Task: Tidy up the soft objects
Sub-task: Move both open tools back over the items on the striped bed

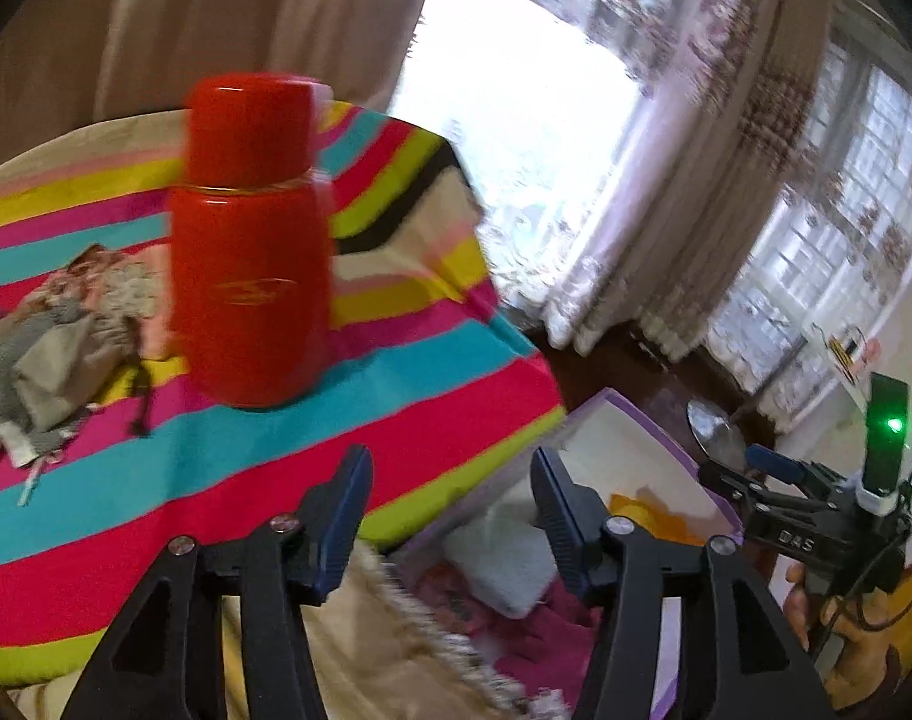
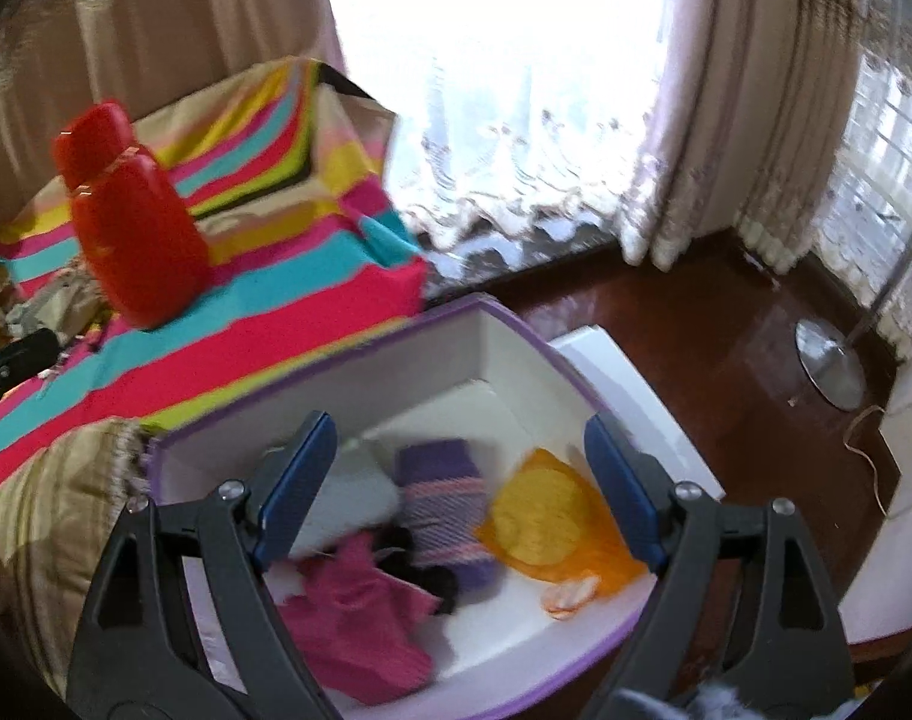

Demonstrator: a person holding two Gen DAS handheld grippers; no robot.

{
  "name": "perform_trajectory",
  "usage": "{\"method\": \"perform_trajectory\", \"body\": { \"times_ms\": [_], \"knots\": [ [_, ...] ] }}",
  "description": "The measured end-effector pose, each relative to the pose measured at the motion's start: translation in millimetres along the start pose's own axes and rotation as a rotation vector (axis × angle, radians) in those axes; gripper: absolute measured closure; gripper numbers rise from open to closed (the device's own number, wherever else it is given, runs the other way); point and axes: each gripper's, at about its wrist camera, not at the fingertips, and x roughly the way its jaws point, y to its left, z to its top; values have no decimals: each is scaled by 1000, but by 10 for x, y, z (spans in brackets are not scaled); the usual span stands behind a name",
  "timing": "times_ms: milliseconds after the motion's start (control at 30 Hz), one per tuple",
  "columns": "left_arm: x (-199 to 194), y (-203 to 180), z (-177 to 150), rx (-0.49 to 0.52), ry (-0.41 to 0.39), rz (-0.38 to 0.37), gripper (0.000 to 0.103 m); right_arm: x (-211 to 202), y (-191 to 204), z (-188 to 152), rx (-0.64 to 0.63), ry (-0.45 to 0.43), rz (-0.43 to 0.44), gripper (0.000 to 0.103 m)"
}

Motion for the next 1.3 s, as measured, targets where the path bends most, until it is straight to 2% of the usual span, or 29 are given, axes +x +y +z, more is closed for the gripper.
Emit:
{"method": "perform_trajectory", "body": {
  "times_ms": [433,600,867,1033,1300],
  "knots": [
    [-432,1294,-73,-229,-67,147,43,-70,1329,72,-226,-24,169,16],
    [-609,1722,-88,-304,-103,196,43,-88,1813,184,-268,-29,248,16],
    [-928,2256,-106,-382,-157,266,43,-33,2598,511,-217,-18,376,16],
    [-1063,2490,-144,-424,-179,283,43,106,3066,659,-168,14,439,16],
    [-1227,2746,-205,-462,-202,296,43,561,3526,852,21,96,487,16]
  ]
}}
